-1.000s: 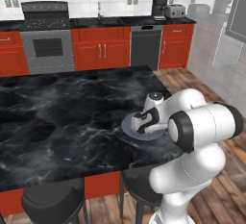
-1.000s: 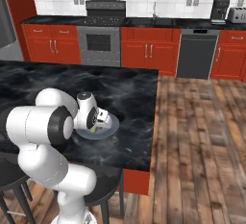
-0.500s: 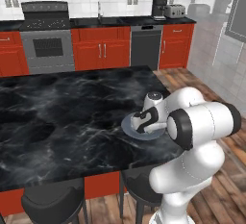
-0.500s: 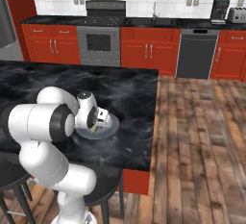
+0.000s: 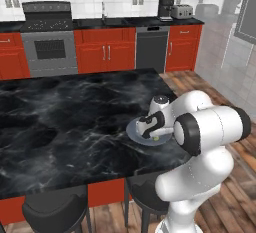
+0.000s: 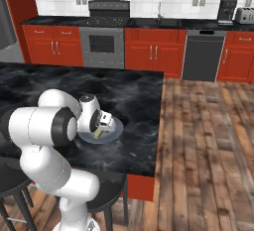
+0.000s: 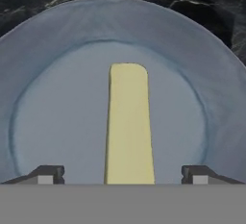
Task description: Retrieve the butter from the fridge and place it on a plate on the dining table. Then retrieve the butter knife by the fridge and place it near the plate.
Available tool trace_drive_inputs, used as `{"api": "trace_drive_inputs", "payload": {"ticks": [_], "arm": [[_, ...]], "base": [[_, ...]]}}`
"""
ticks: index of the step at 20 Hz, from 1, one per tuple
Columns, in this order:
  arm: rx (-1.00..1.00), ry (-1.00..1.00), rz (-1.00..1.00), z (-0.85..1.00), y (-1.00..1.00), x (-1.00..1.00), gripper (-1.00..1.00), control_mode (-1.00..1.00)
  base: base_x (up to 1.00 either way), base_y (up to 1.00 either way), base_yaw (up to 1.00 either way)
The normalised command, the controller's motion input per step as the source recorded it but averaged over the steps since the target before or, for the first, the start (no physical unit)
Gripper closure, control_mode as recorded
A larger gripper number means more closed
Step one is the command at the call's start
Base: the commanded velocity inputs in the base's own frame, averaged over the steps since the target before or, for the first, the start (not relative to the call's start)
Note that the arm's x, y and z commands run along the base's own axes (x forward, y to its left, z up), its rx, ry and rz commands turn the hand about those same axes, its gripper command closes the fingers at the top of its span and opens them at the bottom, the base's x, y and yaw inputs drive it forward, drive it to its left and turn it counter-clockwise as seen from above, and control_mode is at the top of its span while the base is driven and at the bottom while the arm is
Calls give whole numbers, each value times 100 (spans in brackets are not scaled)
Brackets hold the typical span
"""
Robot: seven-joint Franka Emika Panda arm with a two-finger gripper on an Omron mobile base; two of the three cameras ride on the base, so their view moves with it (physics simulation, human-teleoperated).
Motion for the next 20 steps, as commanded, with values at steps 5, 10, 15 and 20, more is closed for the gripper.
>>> {"api": "trace_drive_inputs", "payload": {"ticks": [5, 10, 15, 20], "arm": [[-2, 7, 0, 12, 0, -4, -100, -100], [1, 8, 0, 84, -12, -41, -100, -100], [9, 6, 0, 100, -14, -67, -100, -100], [7, 18, 0, 92, -11, -89, -100, -100]], "base": [[0, 0, 0], [0, 0, 0], [0, 0, 0], [0, 0, 0]]}}
